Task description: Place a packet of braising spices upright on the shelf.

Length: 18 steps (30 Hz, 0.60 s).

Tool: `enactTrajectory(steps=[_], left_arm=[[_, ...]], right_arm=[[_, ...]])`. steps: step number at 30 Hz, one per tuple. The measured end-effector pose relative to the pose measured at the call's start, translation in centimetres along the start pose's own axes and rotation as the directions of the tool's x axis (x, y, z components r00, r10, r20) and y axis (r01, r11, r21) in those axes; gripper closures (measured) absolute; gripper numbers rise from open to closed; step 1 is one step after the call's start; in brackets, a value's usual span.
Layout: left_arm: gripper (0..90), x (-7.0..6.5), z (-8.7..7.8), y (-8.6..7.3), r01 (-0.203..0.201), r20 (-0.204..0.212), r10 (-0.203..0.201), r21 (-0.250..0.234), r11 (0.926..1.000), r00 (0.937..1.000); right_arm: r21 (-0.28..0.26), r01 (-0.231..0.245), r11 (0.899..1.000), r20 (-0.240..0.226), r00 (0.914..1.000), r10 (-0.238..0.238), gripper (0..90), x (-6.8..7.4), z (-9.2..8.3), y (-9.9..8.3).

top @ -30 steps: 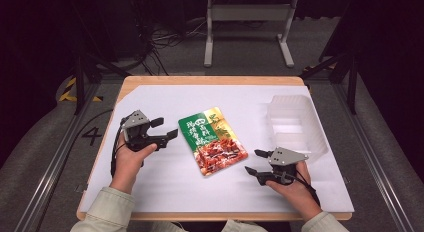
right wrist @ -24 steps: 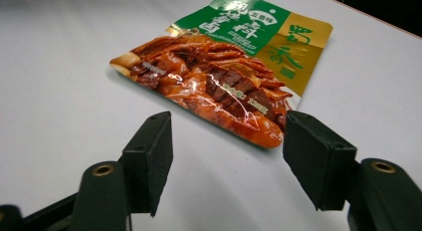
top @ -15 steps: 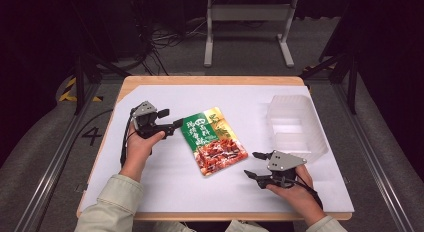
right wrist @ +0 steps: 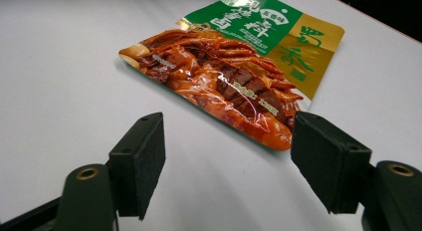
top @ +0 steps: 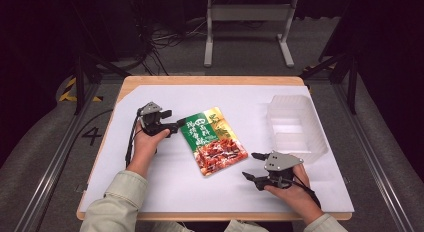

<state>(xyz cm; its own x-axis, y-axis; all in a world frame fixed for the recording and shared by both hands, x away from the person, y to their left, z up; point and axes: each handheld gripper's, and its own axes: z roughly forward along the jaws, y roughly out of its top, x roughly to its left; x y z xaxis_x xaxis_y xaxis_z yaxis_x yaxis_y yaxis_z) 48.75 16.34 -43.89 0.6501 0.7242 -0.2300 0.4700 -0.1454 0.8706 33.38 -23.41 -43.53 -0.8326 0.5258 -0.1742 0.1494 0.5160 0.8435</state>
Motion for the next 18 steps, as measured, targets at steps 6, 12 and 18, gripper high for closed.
enactTrajectory(steps=[6, 12, 18], left_arm=[[21.1, 0.4, 0.8, -0.5, 0.04, 0.012, -0.04, 0.022, 0.999, 0.9991], [21.9, 0.7, 1.4, -0.8, 0.06, 0.006, -0.061, 0.044, 0.9972, 0.9981], [25.4, 0.7, 1.6, -0.7, 0.071, -0.005, -0.071, 0.061, 0.9956, 0.9974]], right_arm=[[-0.004, -0.007, 1.0, 0.003, 1.0, 0.007, 29.4, -0.1, -0.1, -0.1], [-0.008, -0.003, 1.0, 0.001, 1.0, 0.003, 29.1, 0.1, -0.1, -0.1], [-0.007, -0.004, 1.0, 0.002, 1.0, 0.004, 29.1, 0.1, -0.1, -0.1]])
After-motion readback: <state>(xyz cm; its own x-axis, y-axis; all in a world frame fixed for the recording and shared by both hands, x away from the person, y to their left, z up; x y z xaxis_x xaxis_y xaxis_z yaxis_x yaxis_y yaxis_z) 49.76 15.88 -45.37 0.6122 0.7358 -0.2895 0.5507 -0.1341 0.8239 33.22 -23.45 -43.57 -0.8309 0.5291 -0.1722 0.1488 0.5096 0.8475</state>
